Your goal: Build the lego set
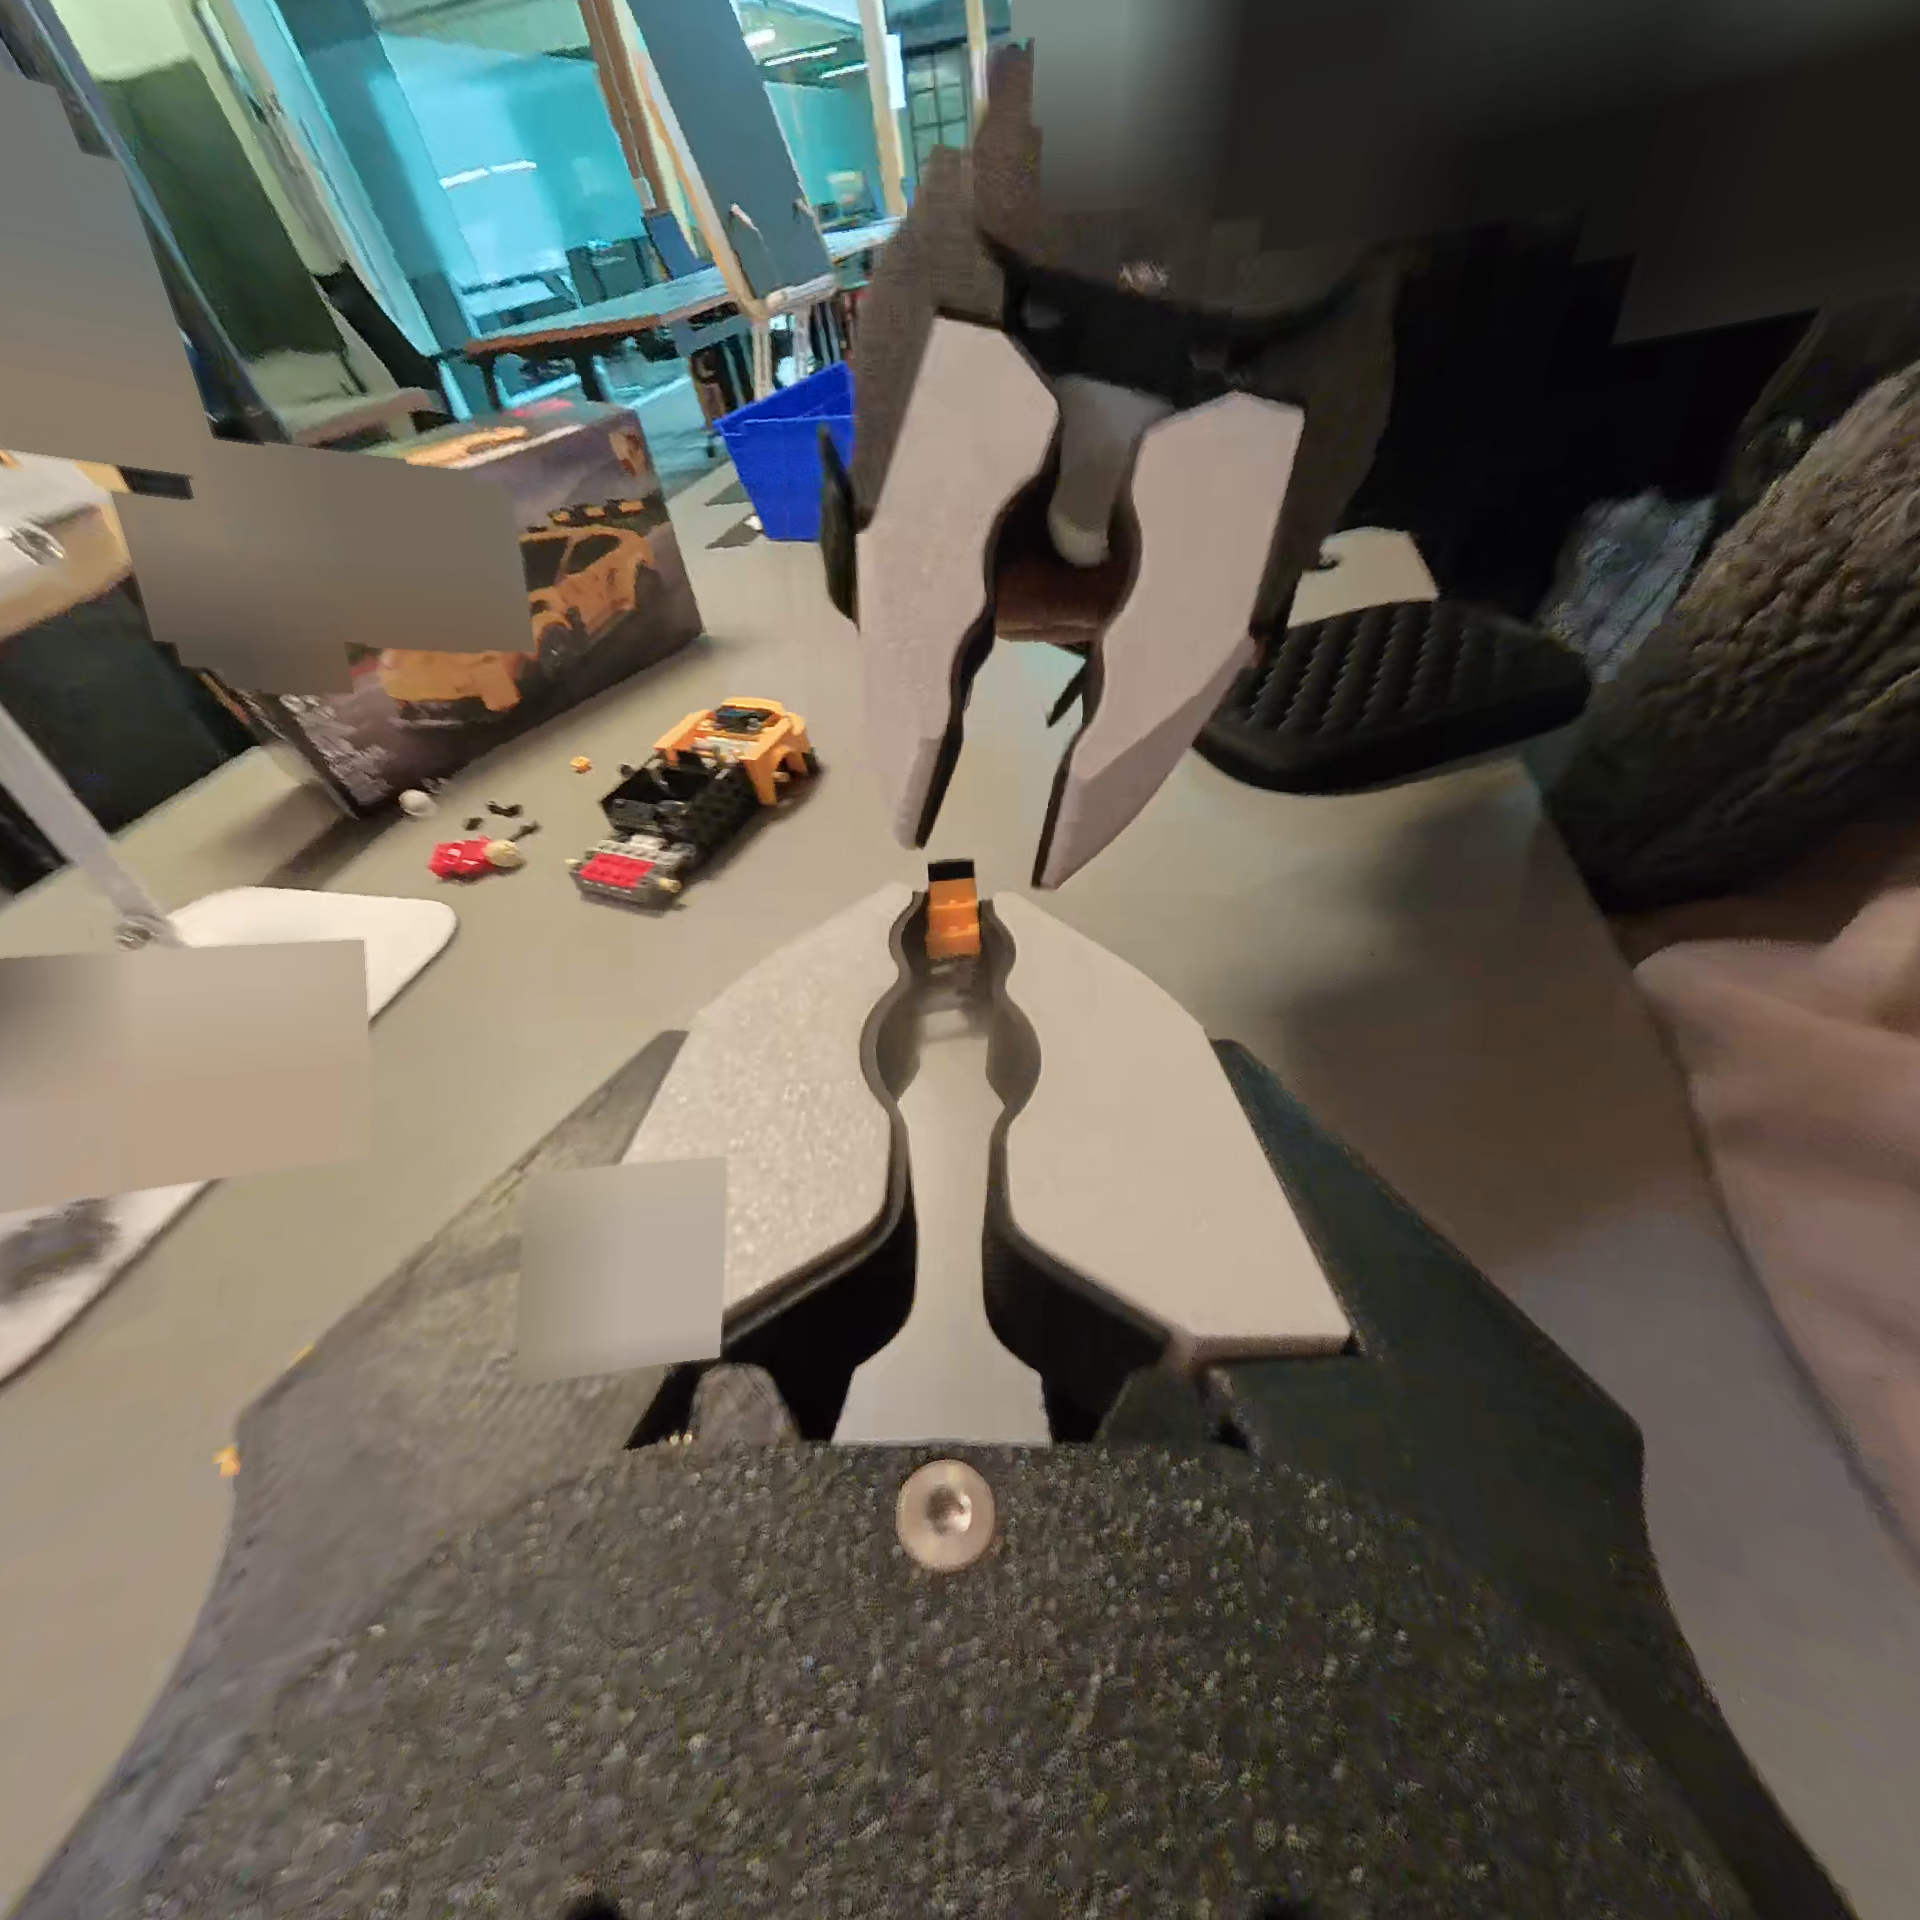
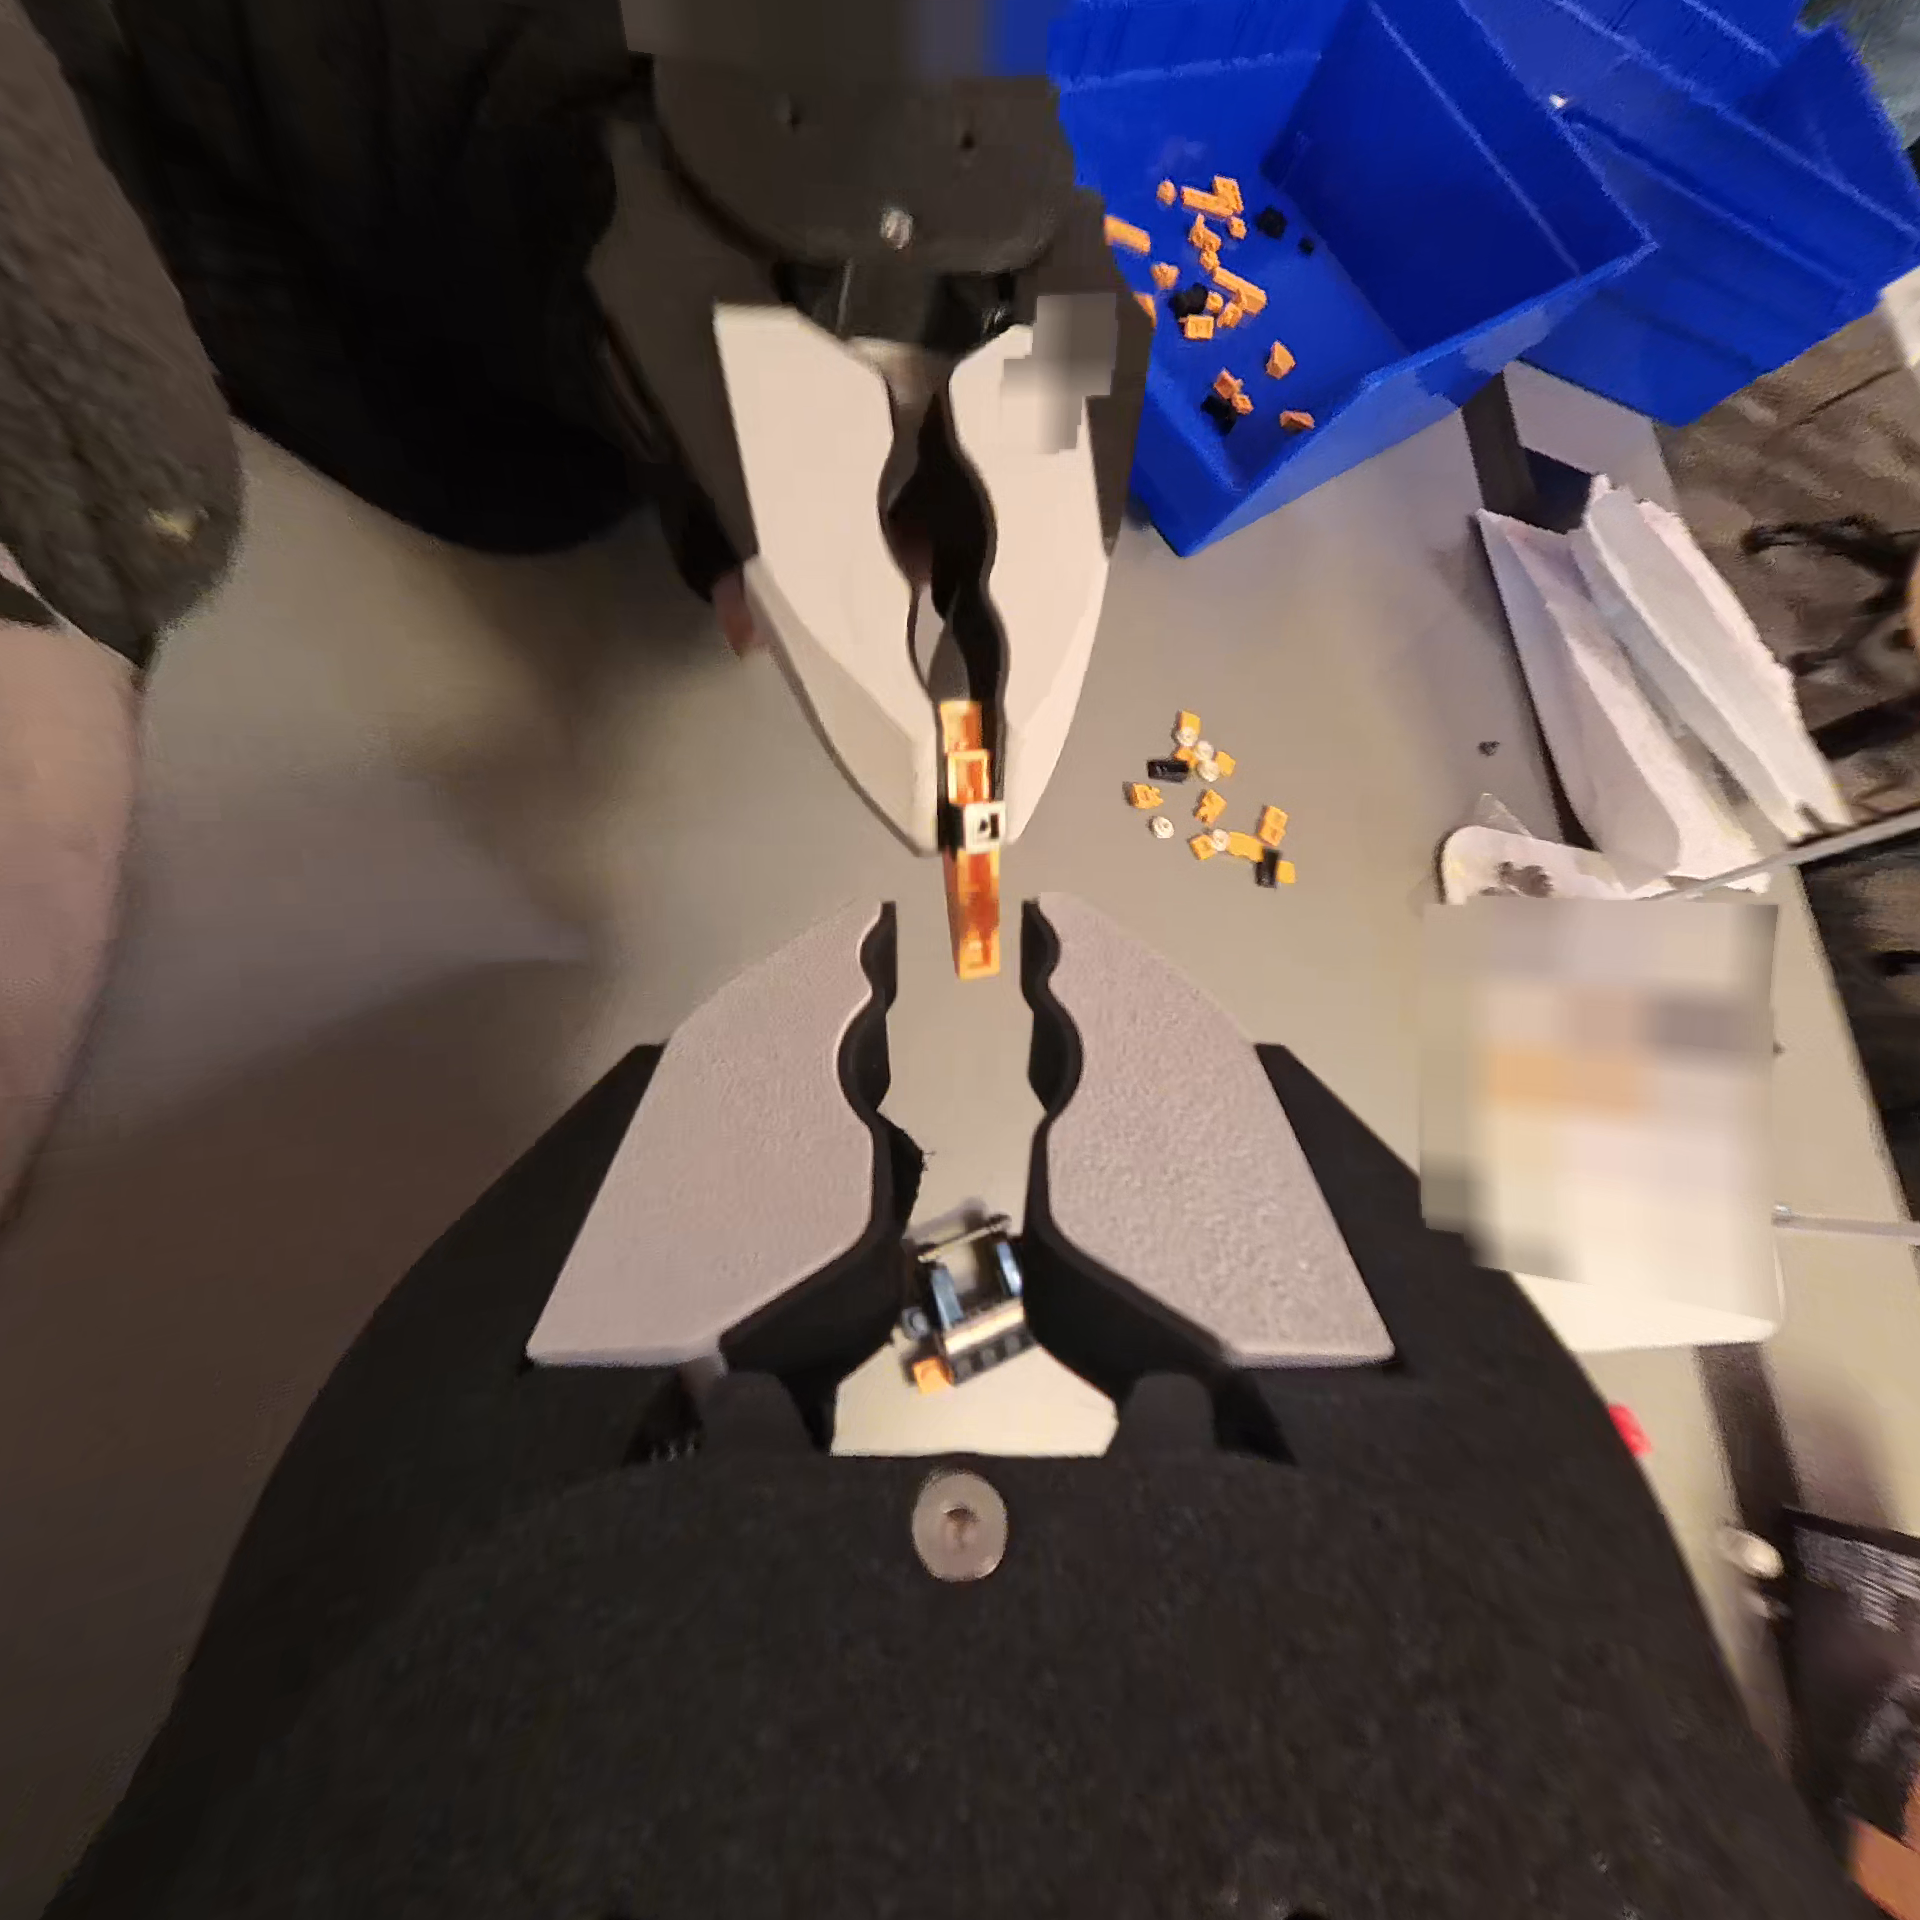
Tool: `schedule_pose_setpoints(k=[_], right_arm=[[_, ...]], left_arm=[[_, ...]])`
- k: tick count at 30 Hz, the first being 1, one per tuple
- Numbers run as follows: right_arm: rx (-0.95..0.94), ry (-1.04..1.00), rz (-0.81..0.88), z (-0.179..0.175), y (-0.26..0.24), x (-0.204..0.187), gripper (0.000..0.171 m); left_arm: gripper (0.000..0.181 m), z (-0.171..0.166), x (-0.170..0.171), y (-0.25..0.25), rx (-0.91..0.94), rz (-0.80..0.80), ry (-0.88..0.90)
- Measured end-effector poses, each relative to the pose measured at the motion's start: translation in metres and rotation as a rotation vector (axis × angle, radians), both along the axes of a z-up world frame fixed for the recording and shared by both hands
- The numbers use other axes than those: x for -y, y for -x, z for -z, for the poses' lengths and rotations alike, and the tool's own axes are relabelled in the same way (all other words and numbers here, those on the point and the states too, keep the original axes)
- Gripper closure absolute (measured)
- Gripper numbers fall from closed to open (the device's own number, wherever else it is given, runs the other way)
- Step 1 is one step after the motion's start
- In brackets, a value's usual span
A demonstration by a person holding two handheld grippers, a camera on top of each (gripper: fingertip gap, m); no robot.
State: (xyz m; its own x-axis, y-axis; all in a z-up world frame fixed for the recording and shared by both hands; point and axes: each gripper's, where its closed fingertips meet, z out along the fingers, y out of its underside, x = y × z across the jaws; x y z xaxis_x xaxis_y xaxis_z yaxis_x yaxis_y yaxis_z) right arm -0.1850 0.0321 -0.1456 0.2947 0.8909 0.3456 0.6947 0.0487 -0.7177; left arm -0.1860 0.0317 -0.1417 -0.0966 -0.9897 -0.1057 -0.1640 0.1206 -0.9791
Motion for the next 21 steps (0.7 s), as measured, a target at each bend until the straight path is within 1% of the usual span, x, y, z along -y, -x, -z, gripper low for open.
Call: schedule_pose_setpoints(k=[2,4,7,8,10,12,17,21], right_arm=[[0.047,-0.044,0.007,0.01,-0.002,0.0,0.144],[0.025,-0.028,0.007,0.014,0.001,0.004,0.145],[-0.021,0.012,0.007,0.013,0.001,0.005,0.159],[-0.041,0.034,0.003,0.011,0.001,0.007,0.159],[-0.045,0.074,-0.009,0.013,0.001,0.01,0.152],[-0.048,0.115,-0.039,0.014,0.002,0.017,0.163],[-0.096,0.188,-0.026,0.015,0.001,0.021,0.163],[-0.186,0.285,-0.015,0.015,-0.001,0.026,0.163]], left_arm=[[0.173,-0.002,0.002,0.0,0.015,0.028,0.077],[0.173,-0.002,0.004,-0.001,0.026,0.051,0.118],[0.173,0.001,0.011,-0.002,0.02,0.085,0.106],[0.173,0.001,0.014,-0.002,0.024,0.1,0.096],[0.173,0.002,0.02,-0.003,0.021,0.124,0.076],[0.173,0.003,0.023,-0.004,0.021,0.138,0.069],[0.173,0.004,0.026,-0.004,0.022,0.163,0.082],[0.171,0.004,0.027,-0.004,0.033,0.169,0.075]])
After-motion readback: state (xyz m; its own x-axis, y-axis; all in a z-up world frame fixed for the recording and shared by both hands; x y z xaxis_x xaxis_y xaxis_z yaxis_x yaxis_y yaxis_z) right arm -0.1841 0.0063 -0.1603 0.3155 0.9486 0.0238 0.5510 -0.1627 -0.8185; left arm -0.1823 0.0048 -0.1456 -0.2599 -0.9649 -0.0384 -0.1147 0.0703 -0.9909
